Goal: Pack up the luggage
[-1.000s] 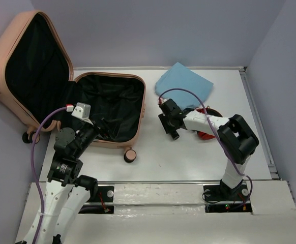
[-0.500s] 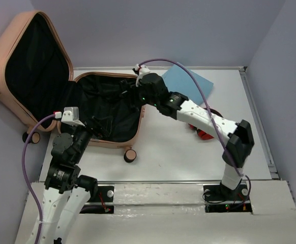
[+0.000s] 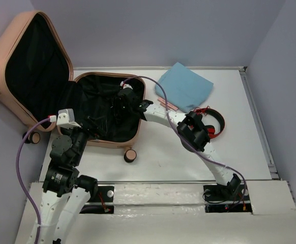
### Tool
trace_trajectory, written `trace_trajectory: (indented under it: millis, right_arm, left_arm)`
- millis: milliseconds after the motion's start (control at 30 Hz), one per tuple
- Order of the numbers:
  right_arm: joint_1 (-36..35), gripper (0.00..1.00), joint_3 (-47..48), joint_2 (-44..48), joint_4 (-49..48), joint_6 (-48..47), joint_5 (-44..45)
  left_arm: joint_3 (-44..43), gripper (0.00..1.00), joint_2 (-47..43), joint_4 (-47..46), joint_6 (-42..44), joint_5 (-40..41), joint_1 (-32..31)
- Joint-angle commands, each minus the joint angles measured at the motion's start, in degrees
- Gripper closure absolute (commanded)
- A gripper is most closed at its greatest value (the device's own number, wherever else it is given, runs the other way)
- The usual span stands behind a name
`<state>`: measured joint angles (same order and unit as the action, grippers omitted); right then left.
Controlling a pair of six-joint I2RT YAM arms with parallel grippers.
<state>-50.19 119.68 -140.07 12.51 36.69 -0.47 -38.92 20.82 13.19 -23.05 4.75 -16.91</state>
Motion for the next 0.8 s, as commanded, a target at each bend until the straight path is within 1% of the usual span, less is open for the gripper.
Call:
trace_trajectory:
  millis: [0,67,100,167,267,300,367,400,433,467,500,533,567,600,633,733,767]
  right_arm:
    - [-1.05,0.38,4.60,2.26,-4.52,3.57,-1.37]
    - [-1.05,0.29,3.73,4.00,-4.52,2.60,-1.20]
    - [-1.57,0.27,3.29,4.97,-4.52,1.73,-1.03]
    - [-1.57,0.27,2.06,7.52,-4.52,0.32,-0.59]
    - [-1.57,0.28,-2.33,14.54,-4.43,-3.98,0.12]
    - [-1.57,0.32,-6.00,19.00,-4.43,-6.95,0.12]
    - [0.09,0.40,-11.37,24.20,-4.34,-9.52,2.56]
    - [1.05,0.47,-14.44,26.75,-4.34,-10.83,3.62]
    - [2.37,0.53,-20.74,31.56,-3.99,-12.50,3.55]
    - [5.95,0.61,-24.02,33.79,-3.81,-13.21,2.76]
    - [8.07,0.66,-26.84,35.64,-3.38,-14.09,1.36]
    - [10.27,0.71,-30.87,36.87,-0.94,-15.58,-2.57]
    - [12.29,0.75,-32.04,38.19,1.00,-16.81,-3.91]
    - [13.97,0.77,-32.92,38.38,2.85,-18.65,-4.62]
    - [16.07,0.78,-33.45,38.03,6.96,-22.24,-3.15]
    - [18.63,0.79,-32.93,36.19,11.64,-29.27,-0.68]
    - [19.25,0.78,-31.45,34.36,12.61,-30.17,0.02]
  left_arm:
    - [-0.20,0.01,-0.25,-1.41,-0.07,-0.09,-0.41]
    - [-0.11,0.01,-0.25,-1.41,0.02,-0.27,-0.50]
    - [-0.11,0.01,-0.17,-1.41,0.02,-0.45,-0.58]
    - [-0.02,0.01,0.01,-1.41,0.11,-0.62,-0.58]
    - [0.07,0.01,0.19,-1.50,0.20,-0.89,-0.58]
    - [0.07,0.01,0.10,-1.41,0.20,-0.89,-0.58]
    - [0.07,0.01,0.10,-1.33,0.28,-0.97,-0.58]
    - [0.16,0.01,0.01,-1.41,0.28,-1.06,-0.67]
    - [0.24,0.01,-0.08,-1.41,0.37,-1.15,-0.67]
    - [0.24,0.01,-0.16,-1.41,0.46,-1.32,-0.67]
    - [0.24,0.01,-0.16,-1.50,0.37,-1.50,-0.67]
    - [0.33,0.01,-0.25,-1.50,0.46,-1.68,-0.67]
    - [0.33,0.01,-0.34,-1.68,0.46,-1.85,-0.76]
    - [0.42,0.01,-0.43,-1.68,0.37,-1.94,-0.76]
    - [0.42,0.01,-0.60,-1.68,0.46,-2.20,-0.76]
    - [0.42,0.01,-0.43,-1.94,0.46,-2.47,-0.76]
    - [0.51,0.01,-0.34,-1.94,0.55,-2.47,-0.67]
